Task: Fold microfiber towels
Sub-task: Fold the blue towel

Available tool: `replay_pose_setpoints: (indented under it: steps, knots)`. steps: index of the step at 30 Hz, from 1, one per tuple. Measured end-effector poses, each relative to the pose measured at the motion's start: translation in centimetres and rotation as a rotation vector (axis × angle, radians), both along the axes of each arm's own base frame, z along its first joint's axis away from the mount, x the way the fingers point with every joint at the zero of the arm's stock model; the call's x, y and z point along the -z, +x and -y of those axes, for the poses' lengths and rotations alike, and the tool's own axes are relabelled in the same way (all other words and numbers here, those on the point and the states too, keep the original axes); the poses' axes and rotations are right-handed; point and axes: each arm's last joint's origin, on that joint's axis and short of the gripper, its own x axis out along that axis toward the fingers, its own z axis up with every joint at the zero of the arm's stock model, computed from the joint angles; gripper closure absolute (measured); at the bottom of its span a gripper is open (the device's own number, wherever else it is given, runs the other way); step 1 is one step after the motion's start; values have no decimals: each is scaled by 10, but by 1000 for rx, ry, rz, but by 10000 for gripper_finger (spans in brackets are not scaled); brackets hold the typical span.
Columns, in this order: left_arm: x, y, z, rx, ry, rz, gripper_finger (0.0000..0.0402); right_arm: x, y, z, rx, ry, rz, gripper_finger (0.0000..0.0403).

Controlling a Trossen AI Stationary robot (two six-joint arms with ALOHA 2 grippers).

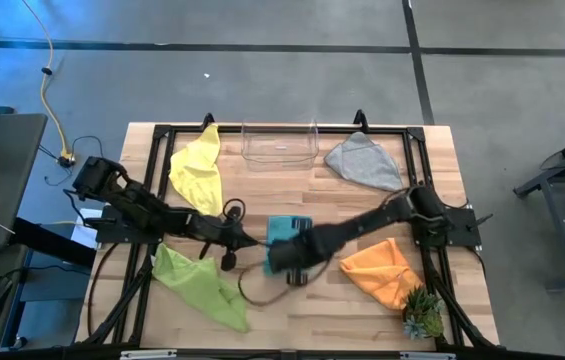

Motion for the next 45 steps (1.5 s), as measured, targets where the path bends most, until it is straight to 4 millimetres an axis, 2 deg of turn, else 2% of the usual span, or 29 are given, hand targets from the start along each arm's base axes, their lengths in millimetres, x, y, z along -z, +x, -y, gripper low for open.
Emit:
replay_pose_setpoints:
  steps: [6,11,18,26,41,45]
  knots:
    - [4,-5,1,-26,9,-11,401,0,9,38,49,15,-20,400]
    - [3,-6,4,-24,16,-6,401,1,11,56,69,40,-38,400]
    - [3,-6,6,-71,12,6,401,2,11,70,98,61,-64,400]
    - [3,-7,10,-68,12,7,401,30,6,90,178,83,-111,400]
    - [2,-6,10,-76,13,9,401,30,6,107,283,76,-100,400]
    - [2,-6,10,-76,12,9,401,30,6,110,314,46,-90,382]
